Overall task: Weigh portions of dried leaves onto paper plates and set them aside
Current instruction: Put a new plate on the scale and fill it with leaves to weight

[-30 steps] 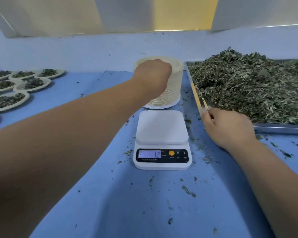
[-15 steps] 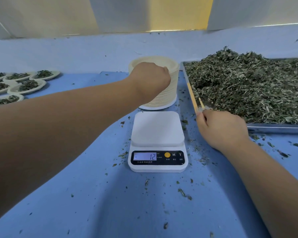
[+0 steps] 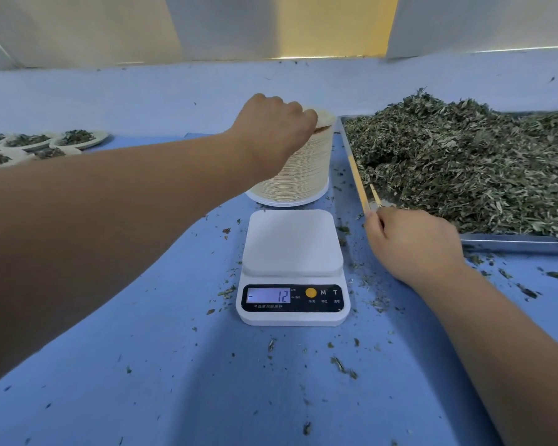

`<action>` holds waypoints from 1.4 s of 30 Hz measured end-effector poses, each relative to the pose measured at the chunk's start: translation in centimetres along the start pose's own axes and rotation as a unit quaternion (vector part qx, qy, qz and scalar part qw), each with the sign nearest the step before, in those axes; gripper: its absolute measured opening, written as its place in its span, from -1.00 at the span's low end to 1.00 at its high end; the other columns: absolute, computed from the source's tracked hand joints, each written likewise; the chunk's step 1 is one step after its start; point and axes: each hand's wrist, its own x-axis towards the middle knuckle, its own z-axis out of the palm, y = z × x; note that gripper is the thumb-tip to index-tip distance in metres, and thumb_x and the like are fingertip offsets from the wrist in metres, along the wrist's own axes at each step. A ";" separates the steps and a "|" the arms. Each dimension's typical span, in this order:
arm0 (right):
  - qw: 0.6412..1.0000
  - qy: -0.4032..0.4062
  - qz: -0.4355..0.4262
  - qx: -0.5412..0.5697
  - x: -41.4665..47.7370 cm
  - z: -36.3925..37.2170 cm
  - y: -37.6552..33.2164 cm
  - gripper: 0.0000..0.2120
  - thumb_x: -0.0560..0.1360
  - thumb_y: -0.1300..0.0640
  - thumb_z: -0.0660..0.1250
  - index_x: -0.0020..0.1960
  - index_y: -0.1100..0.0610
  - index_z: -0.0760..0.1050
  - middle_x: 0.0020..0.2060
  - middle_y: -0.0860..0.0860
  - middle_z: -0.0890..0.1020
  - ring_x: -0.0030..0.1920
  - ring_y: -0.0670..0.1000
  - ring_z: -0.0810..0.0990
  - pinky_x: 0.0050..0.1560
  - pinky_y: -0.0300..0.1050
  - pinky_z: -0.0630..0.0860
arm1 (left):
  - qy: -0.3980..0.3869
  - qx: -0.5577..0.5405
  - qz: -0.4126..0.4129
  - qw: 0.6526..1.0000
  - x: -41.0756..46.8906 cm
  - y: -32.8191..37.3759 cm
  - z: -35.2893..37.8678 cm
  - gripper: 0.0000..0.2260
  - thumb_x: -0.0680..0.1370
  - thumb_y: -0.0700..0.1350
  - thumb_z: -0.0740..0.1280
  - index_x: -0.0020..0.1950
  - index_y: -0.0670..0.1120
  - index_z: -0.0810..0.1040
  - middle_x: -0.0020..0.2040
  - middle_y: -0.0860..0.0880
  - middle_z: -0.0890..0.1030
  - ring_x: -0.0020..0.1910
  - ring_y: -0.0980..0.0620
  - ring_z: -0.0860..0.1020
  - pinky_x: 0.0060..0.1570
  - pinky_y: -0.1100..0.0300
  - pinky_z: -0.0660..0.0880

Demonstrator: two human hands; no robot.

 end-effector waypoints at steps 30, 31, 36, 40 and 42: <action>1.000 -0.001 0.003 0.009 0.0 0.0 0.0 -0.53 0.68 -0.09 0.01 -0.37 0.03 0.30 -0.52 -0.02 0.41 -0.51 0.00 0.36 -0.41 -0.17 0.08 | -0.079 0.033 0.073 0.994 -0.8 -1.1 -1.6 -0.19 0.55 -0.32 0.29 0.64 0.00 -0.13 -0.16 -0.08 0.39 -0.33 -0.05 0.30 -0.41 0.08 0.23; 1.000 -0.001 0.003 0.010 0.0 -0.1 0.0 -0.52 0.68 -0.09 0.01 -0.37 0.03 0.29 -0.52 -0.02 0.40 -0.51 0.00 0.36 -0.41 -0.17 0.08 | -0.074 0.031 0.067 0.995 -0.8 -1.2 -1.7 -0.20 0.54 -0.33 0.31 0.63 -0.02 -0.08 -0.13 -0.10 0.40 -0.37 -0.04 0.25 -0.44 0.10 0.17; 1.000 -0.002 0.004 0.006 0.0 -0.2 -0.1 -0.52 0.68 -0.10 0.00 -0.36 0.03 0.29 -0.52 -0.02 0.41 -0.51 0.00 0.36 -0.42 -0.17 0.09 | -0.055 -0.002 0.032 0.998 -1.0 -1.5 -1.4 -0.45 0.49 -0.36 0.33 0.42 -0.16 0.22 -0.17 -0.10 0.30 -0.42 -0.04 0.22 -0.47 0.11 0.11; 1.000 -0.007 0.004 0.010 0.0 -0.2 -0.1 -0.53 0.68 -0.10 -0.01 -0.36 0.03 0.29 -0.51 -0.01 0.42 -0.50 0.01 0.37 -0.41 -0.16 0.10 | -0.055 -0.035 -0.015 0.998 -1.1 -1.3 -1.1 -0.80 0.46 -0.35 0.28 0.02 -0.17 0.34 -0.26 -0.05 0.24 -0.41 -0.03 0.22 -0.44 0.12 0.13; 1.000 -0.007 0.004 0.010 0.0 -0.2 -0.1 -0.53 0.68 -0.10 -0.01 -0.35 0.03 0.29 -0.51 -0.01 0.42 -0.50 0.01 0.37 -0.41 -0.16 0.10 | -0.035 -0.066 -0.047 0.996 -1.1 -1.2 -1.0 -0.82 0.44 -0.34 0.27 -0.11 -0.15 0.29 -0.28 -0.05 0.25 -0.40 -0.04 0.23 -0.43 0.14 0.12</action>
